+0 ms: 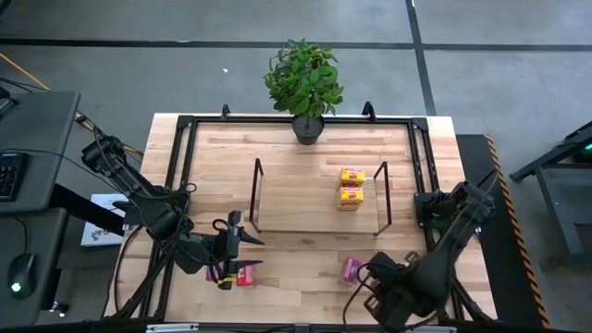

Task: Stack cereal on shelf
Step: Put the right red cereal box on the shelf

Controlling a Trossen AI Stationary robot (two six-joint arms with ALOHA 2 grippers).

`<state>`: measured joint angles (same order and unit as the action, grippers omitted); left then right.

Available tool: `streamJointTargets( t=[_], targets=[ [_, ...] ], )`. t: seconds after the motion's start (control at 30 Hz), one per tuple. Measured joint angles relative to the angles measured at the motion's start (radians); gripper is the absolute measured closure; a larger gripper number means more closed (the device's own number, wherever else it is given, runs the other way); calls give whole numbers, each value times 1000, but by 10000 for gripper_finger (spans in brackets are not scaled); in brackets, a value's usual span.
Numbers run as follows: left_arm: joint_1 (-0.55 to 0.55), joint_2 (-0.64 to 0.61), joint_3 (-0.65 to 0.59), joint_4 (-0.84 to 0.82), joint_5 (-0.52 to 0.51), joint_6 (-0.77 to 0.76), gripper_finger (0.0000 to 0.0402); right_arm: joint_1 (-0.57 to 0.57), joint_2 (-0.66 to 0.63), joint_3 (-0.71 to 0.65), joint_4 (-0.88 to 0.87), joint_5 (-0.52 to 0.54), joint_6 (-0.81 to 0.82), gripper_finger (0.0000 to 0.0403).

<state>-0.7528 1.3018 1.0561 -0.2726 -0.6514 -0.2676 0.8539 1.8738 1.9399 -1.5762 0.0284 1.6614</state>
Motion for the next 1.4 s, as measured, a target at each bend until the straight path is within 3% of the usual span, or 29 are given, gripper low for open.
streamJointTargets(
  t=[0.1,0.2,0.3,0.37,0.57,0.93,1.13,1.4],
  targets=[
    [0,0,0,0,0,1,209,-4,-1,145,10,99,-138,271],
    [0,0,0,1,0,9,209,-23,-5,259,15,316,-331,270],
    [0,0,0,2,-2,9,209,-69,-5,318,24,508,-564,270],
    [0,0,0,2,-3,9,209,-125,-5,322,54,553,-714,270],
    [0,0,0,3,-9,10,209,-367,-2,240,160,486,-1084,270],
    [0,0,0,3,-11,10,209,-764,-2,55,170,288,-1527,270],
    [0,0,0,-1,-11,10,209,-863,-2,-64,267,201,-1662,270],
    [0,0,0,-1,-11,18,209,-885,-2,-226,415,206,-1797,269]
  ],
)
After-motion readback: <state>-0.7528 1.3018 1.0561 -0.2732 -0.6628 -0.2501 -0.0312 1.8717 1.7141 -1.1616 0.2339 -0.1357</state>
